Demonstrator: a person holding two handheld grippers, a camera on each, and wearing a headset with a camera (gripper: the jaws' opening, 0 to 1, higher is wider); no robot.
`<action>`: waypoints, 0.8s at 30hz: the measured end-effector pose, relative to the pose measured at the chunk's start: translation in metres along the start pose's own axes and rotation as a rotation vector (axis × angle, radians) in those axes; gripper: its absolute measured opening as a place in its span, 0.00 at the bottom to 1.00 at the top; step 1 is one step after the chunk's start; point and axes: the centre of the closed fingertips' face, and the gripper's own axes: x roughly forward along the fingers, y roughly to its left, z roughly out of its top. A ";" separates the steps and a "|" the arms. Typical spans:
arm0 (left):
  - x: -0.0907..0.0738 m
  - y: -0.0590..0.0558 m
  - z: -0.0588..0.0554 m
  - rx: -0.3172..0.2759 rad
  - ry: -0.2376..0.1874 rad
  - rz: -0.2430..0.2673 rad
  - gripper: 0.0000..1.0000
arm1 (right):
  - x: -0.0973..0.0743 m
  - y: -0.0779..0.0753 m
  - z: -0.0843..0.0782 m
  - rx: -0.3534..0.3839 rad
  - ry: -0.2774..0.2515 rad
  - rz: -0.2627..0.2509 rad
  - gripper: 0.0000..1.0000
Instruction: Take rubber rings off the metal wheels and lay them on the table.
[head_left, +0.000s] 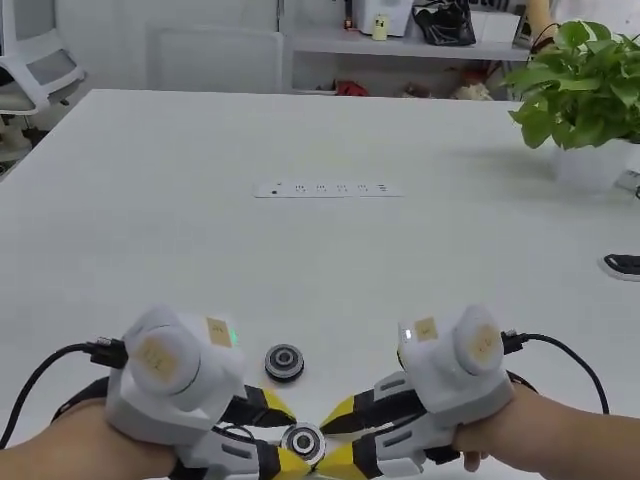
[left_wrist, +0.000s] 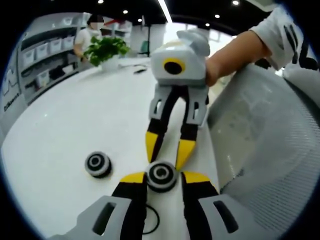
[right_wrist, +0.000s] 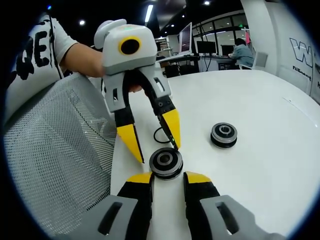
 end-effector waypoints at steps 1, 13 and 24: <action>0.000 0.000 0.000 -0.001 0.000 0.000 0.27 | 0.000 0.000 0.000 0.000 -0.001 0.000 0.22; 0.002 -0.001 -0.001 0.026 -0.005 0.016 0.18 | 0.000 0.000 0.000 0.004 -0.004 -0.001 0.22; 0.004 0.003 0.000 0.047 -0.015 0.046 0.14 | 0.000 0.001 0.000 0.020 -0.012 0.007 0.20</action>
